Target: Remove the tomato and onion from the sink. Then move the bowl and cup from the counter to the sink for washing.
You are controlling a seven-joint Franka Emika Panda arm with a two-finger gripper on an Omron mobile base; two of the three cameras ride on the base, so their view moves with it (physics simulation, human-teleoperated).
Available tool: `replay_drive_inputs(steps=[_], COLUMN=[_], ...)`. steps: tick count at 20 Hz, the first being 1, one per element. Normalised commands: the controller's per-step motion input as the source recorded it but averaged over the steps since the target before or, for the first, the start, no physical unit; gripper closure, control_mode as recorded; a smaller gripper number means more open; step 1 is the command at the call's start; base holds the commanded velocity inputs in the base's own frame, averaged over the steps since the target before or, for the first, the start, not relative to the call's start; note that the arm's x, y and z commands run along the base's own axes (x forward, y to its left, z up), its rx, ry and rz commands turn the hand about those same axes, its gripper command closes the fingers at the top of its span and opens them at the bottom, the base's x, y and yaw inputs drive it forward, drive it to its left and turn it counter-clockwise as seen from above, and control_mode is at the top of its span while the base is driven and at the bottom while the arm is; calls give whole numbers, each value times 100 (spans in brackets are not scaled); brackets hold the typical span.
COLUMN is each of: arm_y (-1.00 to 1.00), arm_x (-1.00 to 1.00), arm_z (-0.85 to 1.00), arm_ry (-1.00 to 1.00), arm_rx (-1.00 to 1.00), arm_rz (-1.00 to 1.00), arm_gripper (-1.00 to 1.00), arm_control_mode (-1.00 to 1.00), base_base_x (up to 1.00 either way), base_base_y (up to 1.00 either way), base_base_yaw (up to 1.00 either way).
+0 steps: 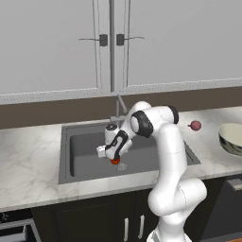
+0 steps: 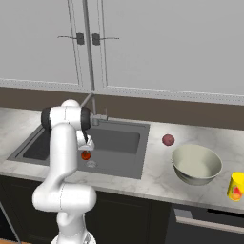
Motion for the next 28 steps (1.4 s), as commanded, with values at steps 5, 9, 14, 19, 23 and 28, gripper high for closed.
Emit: replay_drive_inputs(steps=[5,9,14,19,23,28], arm_y=[-5,-3,-1,0,0,0], arm_x=[11,10,6,0,3,3], arm_z=[-17,-15,-15,-18,-17,-14], arm_ry=[4,0,0,1,0,0], arm_rx=[0,0,0,0,0,0], arm_rz=[0,0,0,0,0,0], arm_gripper=[-100,-100,-100,-100,-100,-100], arm_control_mode=[-100,-100,-100,-100,-100,-100], base_base_x=[0,0,0,0,0,0], base_base_y=[0,0,0,0,0,0], base_base_yaw=[0,0,0,0,0,0])
